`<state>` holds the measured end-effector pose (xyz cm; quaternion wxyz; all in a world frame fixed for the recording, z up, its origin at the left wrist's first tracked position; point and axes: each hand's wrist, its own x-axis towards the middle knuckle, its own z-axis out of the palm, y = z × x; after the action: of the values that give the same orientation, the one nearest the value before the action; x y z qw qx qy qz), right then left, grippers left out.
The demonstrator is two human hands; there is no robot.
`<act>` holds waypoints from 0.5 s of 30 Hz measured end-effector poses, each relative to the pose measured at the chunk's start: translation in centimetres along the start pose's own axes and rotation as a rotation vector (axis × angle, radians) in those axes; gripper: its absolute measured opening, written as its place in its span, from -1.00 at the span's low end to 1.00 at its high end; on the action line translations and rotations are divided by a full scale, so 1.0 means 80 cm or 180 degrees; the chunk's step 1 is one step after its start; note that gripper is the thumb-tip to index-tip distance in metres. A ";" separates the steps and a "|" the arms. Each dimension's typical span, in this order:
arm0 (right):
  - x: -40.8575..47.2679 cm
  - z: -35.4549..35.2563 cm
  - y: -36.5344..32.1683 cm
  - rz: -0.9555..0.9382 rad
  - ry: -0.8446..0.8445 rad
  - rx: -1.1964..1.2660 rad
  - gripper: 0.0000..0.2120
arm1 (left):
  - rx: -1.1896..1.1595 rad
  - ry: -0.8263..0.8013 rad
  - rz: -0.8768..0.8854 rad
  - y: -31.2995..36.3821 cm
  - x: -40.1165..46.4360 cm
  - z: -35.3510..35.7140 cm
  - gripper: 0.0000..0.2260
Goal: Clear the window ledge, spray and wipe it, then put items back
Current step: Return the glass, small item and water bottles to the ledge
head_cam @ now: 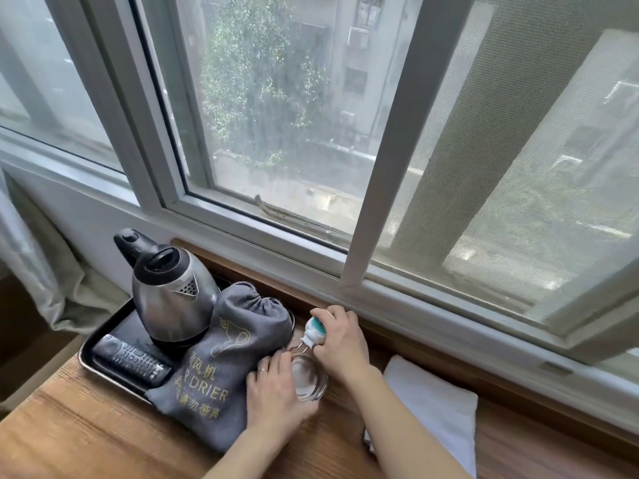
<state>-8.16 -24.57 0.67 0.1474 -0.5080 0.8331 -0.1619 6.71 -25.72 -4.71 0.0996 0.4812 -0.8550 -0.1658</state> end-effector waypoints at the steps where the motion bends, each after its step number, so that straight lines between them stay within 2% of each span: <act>1: 0.002 0.001 0.001 -0.0021 0.0001 -0.0012 -0.41 | 0.0015 0.0017 -0.0009 0.001 0.001 0.000 -0.21; 15: 0.015 0.008 0.009 -0.0363 0.0088 -0.0387 -0.39 | 0.0102 0.0010 -0.0019 0.003 0.009 0.001 -0.17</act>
<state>-9.02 -25.42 -0.30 0.0953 -0.5604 0.8130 -0.1262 6.12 -26.18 -4.66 0.0927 0.4855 -0.8560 -0.1516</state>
